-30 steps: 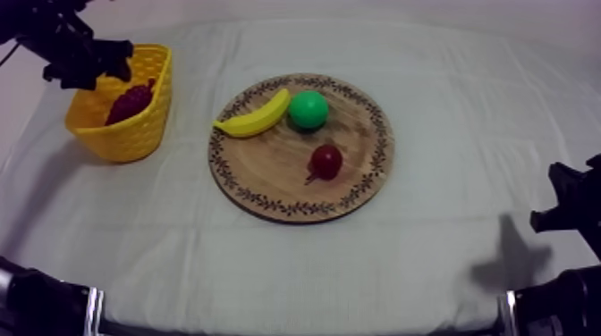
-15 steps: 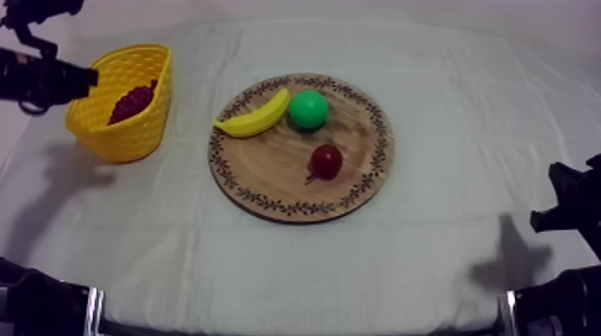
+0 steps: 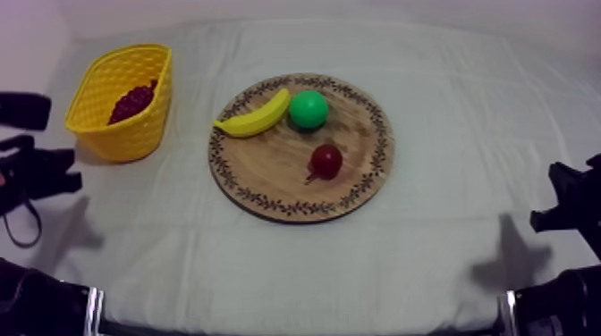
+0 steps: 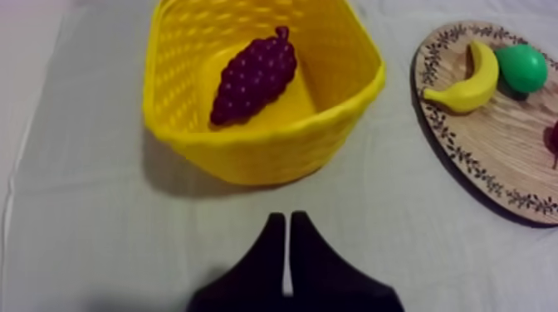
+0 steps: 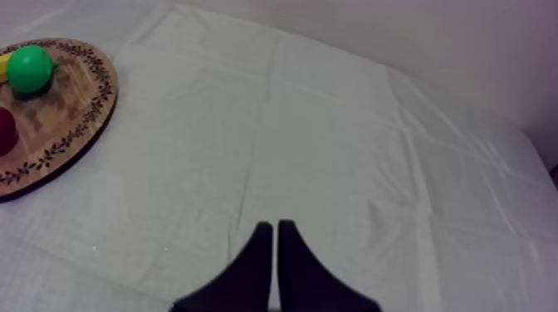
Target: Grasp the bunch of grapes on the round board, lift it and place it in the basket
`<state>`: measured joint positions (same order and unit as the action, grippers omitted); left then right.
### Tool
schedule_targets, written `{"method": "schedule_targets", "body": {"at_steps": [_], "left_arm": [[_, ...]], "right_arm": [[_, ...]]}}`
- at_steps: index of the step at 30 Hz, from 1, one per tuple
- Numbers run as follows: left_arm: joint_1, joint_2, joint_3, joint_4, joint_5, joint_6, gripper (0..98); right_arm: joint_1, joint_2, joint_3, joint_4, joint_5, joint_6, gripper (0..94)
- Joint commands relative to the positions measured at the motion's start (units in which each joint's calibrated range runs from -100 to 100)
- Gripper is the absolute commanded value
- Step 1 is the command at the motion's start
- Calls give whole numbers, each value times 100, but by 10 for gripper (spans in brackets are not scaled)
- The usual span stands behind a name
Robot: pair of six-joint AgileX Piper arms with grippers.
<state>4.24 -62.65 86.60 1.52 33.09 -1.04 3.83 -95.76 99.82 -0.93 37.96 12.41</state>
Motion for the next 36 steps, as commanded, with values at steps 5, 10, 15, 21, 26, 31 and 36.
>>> {"method": "schedule_targets", "body": {"at_steps": [5,10,15,21,26,31,36], "left_arm": [[-140,-2013,875,139,55,-207,0],[-139,-2783,1154,135,8,-383,0],[-146,-3261,1212,80,6,-347,0],[-149,-3672,1262,-248,-9,550,0],[-152,-3725,1271,-317,-11,1398,0],[-152,-3734,1273,-328,-11,1487,0],[-152,-3735,1273,-330,-11,1277,0]], "right_arm": [[0,0,-4,-2,2,-3,3],[0,0,-4,-2,2,1,3],[0,0,-4,-2,2,2,3],[0,0,-4,-2,2,0,3],[0,0,-4,-2,2,1,3],[0,0,-4,-2,2,-1,3],[0,0,-4,-2,2,-1,3]]}}
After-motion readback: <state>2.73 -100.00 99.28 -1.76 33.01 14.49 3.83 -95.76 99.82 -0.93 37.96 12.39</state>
